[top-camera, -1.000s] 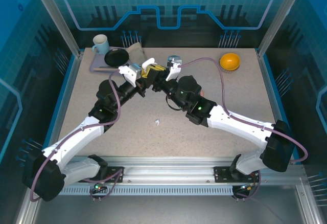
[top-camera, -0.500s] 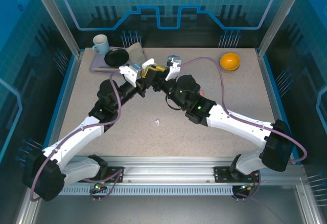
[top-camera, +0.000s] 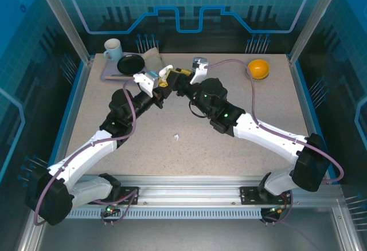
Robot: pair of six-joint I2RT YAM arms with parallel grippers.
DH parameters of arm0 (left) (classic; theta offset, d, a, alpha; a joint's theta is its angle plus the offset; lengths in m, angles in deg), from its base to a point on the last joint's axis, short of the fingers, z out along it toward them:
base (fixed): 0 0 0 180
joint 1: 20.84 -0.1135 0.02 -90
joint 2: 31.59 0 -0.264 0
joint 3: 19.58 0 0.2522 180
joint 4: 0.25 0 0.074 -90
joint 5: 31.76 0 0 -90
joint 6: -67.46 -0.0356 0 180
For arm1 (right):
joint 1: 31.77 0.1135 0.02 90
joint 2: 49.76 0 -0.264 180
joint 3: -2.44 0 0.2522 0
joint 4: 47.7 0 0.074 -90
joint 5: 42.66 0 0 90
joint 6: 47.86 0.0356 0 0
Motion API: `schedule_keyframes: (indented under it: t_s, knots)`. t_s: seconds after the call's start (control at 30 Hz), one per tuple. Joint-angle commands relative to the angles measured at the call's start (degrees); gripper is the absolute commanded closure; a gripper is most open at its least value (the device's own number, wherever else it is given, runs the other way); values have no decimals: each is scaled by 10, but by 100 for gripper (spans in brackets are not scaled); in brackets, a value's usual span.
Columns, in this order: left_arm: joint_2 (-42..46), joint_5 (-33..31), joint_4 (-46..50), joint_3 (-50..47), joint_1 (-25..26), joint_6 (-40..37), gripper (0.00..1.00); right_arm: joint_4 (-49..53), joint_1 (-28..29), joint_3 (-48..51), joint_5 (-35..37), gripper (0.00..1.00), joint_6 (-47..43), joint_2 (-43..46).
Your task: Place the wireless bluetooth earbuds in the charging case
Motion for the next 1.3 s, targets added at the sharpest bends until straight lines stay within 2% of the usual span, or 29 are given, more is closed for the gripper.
schedule_keyframes:
  t_s: [0.0,0.07,0.33,0.53,0.67,0.83,0.93,1.1,1.27]
  knots:
    - [9,7,-39,18,5,-4,100,4,-8,-10,-5,45,9,7]
    - [12,6,-39,13,5,-4,100,5,-10,-6,-9,40,11,20]
    - [36,19,-27,-16,4,-18,100,69,-39,41,-12,35,26,118]
    - [66,18,1,-36,2,-38,100,283,-60,73,38,32,27,206]
    - [71,15,4,-37,-3,-39,100,430,-60,90,46,31,62,208]
    - [71,10,4,-30,-10,-41,100,566,-54,95,24,31,174,122]
    - [73,7,1,-28,-18,-40,100,567,-29,84,9,31,200,47]
    - [81,-2,-2,-26,-40,-26,100,620,21,-36,21,31,134,-109]
    - [94,-8,-6,-30,-66,-7,100,678,44,-138,12,34,82,-236]
